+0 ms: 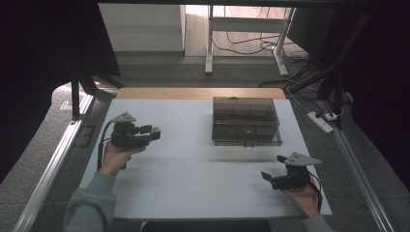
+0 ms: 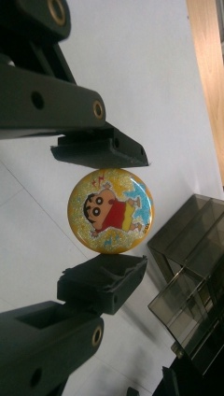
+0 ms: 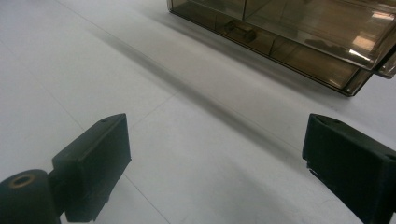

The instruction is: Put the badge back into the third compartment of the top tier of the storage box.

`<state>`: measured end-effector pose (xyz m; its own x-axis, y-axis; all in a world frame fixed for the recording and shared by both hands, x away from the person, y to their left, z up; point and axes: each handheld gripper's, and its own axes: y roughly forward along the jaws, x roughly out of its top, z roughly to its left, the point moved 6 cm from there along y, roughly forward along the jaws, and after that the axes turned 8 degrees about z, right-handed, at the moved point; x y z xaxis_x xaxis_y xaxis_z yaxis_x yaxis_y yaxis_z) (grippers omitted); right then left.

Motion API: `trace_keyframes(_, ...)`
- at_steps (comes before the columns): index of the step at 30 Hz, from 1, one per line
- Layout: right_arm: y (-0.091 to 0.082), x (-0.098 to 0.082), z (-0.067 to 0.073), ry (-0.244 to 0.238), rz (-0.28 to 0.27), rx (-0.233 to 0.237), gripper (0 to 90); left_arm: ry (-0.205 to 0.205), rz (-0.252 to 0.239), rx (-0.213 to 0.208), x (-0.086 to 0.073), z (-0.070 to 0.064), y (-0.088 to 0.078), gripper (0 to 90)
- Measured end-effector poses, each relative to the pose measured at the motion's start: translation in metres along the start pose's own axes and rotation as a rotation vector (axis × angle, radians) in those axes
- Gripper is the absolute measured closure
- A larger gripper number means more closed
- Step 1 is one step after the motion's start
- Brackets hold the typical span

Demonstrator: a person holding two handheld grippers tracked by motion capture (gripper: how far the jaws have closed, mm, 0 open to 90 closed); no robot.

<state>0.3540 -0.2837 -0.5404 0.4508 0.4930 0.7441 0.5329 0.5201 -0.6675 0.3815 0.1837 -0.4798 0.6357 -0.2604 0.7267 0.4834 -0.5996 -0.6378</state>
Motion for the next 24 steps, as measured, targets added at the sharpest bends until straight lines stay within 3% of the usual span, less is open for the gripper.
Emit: trace_keyframes(24,0.0,0.0,0.0,0.002,0.003,-0.004,7.6,0.035,-0.05,-0.03,0.018,-0.02,0.007,47.0)
